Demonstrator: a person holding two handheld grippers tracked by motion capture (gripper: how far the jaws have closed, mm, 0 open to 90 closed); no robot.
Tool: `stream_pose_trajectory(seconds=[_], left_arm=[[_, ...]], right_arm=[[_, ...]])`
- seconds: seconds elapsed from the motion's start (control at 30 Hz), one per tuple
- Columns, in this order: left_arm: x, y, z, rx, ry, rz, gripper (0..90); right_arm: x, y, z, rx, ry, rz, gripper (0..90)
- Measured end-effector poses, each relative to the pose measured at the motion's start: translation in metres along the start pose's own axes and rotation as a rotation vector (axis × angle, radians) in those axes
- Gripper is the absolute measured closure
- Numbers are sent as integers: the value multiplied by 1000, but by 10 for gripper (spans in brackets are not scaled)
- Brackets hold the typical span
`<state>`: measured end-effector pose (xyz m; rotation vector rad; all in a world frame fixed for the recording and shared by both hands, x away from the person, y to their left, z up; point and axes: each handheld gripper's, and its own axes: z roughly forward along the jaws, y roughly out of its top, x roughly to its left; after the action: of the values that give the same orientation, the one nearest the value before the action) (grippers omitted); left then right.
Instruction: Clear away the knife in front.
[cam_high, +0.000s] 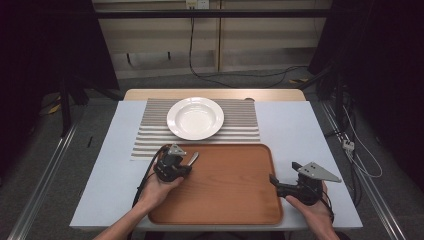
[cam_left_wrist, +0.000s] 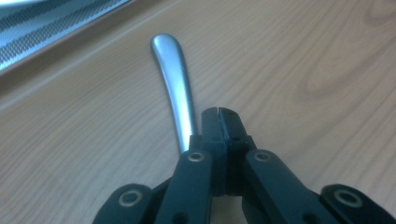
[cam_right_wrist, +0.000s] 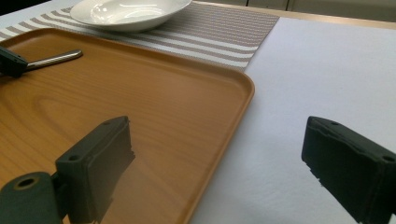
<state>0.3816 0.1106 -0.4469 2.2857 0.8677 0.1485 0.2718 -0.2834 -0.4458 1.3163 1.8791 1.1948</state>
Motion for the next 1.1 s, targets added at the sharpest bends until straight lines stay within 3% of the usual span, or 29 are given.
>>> stream_pose_trajectory(seconds=[0.07, 0.47, 0.67, 0.83, 0.87, 0.9, 1.1], left_arm=[[1, 0, -1, 3, 21, 7, 900], [7, -3, -7, 18, 41, 2, 900], [12, -6, -10, 18, 35, -20, 900], [15, -8, -12, 15, 57, -26, 900], [16, -8, -13, 21, 40, -35, 900], [16, -9, -13, 18, 63, -24, 900], [14, -9, -14, 26, 84, -6, 900]], right_arm=[[0, 0, 0, 0, -1, 1, 83], [0, 0, -1, 1, -1, 1, 83], [0, 0, 0, 4, -1, 2, 82], [0, 0, 0, 7, -3, 4, 82], [0, 0, 0, 7, -3, 4, 82], [0, 0, 0, 7, -3, 3, 82], [0, 0, 0, 9, -3, 1, 83]])
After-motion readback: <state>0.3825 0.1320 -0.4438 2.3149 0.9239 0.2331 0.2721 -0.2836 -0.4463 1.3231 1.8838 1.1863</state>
